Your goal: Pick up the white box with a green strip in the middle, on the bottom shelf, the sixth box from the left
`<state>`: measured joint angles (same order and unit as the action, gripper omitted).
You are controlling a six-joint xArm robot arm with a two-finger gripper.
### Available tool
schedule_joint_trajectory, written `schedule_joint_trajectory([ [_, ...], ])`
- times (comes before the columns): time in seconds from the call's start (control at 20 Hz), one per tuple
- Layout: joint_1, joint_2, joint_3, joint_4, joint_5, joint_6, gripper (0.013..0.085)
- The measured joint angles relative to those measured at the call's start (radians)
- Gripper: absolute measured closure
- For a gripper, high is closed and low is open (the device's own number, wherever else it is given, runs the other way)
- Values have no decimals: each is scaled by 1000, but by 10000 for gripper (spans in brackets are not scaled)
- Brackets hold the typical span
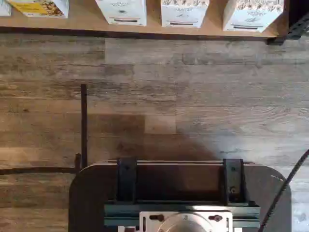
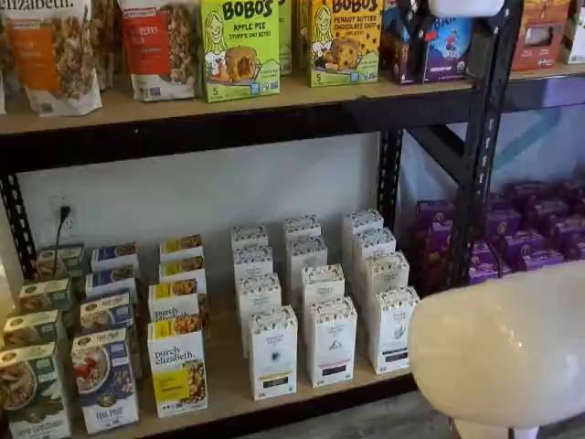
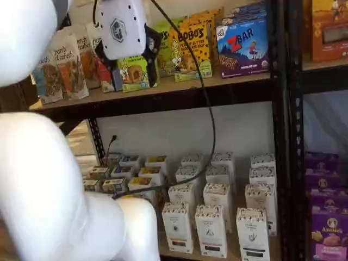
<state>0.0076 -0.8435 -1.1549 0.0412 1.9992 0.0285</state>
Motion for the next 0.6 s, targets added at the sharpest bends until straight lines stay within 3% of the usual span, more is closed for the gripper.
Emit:
schedule_joint_trajectory([
  [0.15,-58,-25,24,64,-40,-32,130],
  [0.3,-66,-27,31,78,-47,-37,130],
  [0.5,-41,-31,52,57,-61,-22,130],
  [0.6,6,-40,76,2,-81,3,130],
])
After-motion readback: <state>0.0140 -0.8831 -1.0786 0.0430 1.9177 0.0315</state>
